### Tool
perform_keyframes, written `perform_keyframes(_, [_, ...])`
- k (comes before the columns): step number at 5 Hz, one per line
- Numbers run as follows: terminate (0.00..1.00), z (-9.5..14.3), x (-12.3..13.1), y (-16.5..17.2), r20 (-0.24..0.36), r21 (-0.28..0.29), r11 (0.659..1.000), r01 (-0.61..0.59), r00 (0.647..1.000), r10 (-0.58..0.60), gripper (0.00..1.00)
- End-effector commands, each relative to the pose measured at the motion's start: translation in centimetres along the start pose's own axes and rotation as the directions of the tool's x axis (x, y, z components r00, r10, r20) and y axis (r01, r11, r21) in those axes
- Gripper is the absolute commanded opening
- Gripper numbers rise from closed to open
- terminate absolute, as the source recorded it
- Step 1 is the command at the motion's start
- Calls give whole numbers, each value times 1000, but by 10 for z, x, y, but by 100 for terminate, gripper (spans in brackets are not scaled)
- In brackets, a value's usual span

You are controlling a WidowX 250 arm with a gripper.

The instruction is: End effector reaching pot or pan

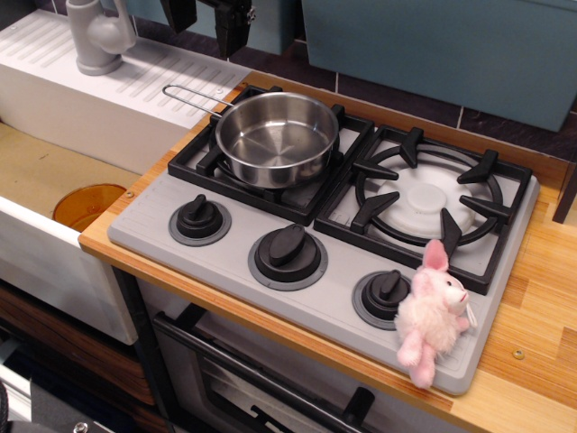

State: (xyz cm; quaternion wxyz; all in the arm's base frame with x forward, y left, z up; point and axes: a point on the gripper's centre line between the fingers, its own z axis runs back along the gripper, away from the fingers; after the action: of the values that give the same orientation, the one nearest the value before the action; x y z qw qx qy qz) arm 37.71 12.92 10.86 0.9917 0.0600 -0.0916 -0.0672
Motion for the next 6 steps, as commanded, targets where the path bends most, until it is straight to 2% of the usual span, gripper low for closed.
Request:
perform_keyframes(1, [0, 0, 0, 0, 0, 0, 1000, 0, 1000, 0, 100])
perform_keyframes(3, [0, 9, 8, -49, -8, -9, 997, -81, 997, 81, 100])
perform_keyframes(5, [0, 38, 14, -83, -87, -10, 990, -140, 987, 138, 100])
perform_keyframes(6, [0, 40, 14, -91, -89, -10, 988, -156, 984, 154, 100])
